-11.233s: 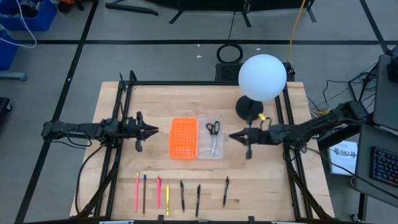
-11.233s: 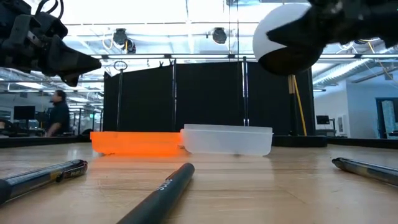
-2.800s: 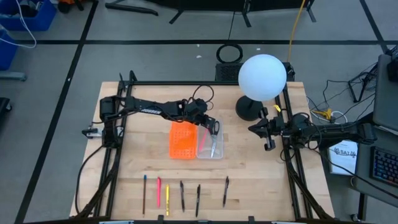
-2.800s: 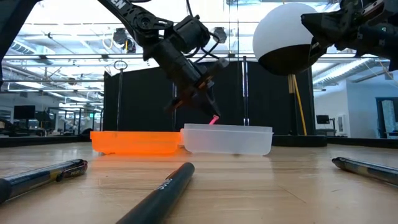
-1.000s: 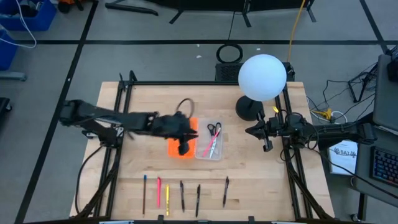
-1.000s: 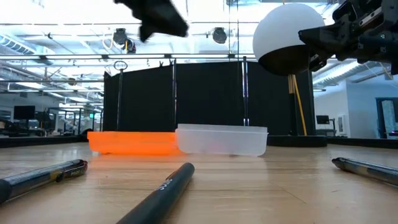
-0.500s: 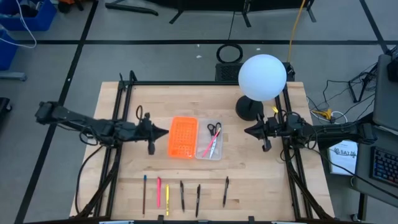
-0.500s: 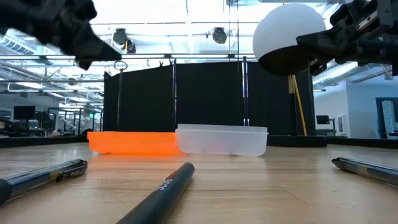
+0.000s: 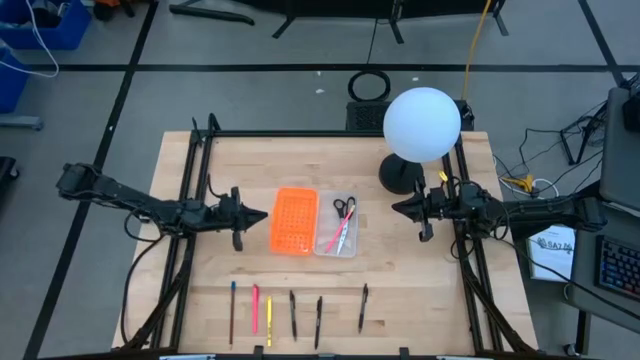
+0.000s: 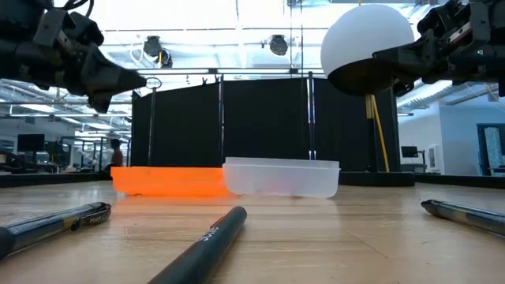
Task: Pick & place school supplies into a supply box
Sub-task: Put the brown pencil into the orange box
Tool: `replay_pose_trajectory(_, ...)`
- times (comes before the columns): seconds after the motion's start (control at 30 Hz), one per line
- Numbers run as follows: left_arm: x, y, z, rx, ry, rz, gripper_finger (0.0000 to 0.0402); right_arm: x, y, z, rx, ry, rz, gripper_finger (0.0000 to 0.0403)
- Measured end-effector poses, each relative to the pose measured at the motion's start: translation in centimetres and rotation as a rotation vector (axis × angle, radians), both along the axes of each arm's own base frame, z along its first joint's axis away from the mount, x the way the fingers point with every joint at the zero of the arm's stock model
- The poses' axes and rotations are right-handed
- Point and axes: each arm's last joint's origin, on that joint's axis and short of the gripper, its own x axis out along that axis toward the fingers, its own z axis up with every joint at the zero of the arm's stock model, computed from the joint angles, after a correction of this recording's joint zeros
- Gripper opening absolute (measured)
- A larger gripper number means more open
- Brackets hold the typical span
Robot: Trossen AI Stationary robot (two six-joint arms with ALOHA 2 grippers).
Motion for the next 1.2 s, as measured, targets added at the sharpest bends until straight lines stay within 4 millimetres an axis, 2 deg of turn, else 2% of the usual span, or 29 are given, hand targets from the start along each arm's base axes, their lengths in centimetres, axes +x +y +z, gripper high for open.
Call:
replay_pose_trajectory(0.23,0.0,0.0,-0.5,-0.094,0.043,0.000,0.0020,0.0,0.0,0.1,-0.004,-0.015,0.001,0.0000)
replay_pose_trajectory(0.37,-0.1,0.0,-0.7,-0.085,0.065,0.009,0.0008,0.0,0.0,-0.1,0.026,0.006,0.005,0.0000)
replay_pose_trajectory(0.53,-0.5,0.1,-0.3,-0.019,0.052,0.010,0.0015,0.0,0.1,-0.4,0.074,0.037,0.019,0.0000)
replay_pose_trajectory(0.63,-0.7,0.2,0.2,0.049,0.025,-0.003,0.0025,0.0,0.6,-0.3,0.059,0.039,0.140,0.0000)
replay_pose_trajectory(0.7,-0.8,0.0,0.2,0.101,0.031,-0.050,0.0021,0.0,1.1,0.0,0.034,0.007,0.217,0.0000)
replay_pose_trajectory(0.83,-0.9,-0.4,0.1,0.163,0.049,-0.163,0.0006,-0.1,1.6,0.3,-0.005,-0.027,0.248,0.0000)
replay_pose_trajectory(1.0,-0.6,-0.5,2.9,0.001,-0.156,-0.163,0.0015,-0.1,1.9,0.3,-0.051,-0.036,0.266,0.0000)
replay_pose_trajectory(1.1,0.0,-1.2,5.7,0.066,-0.144,-0.303,0.0009,-0.1,1.9,0.5,-0.065,-0.060,0.263,0.0000)
replay_pose_trajectory(1.2,0.4,-2.0,8.8,0.123,-0.051,-0.336,0.0005,-0.1,1.9,0.6,-0.071,-0.071,0.261,0.0000)
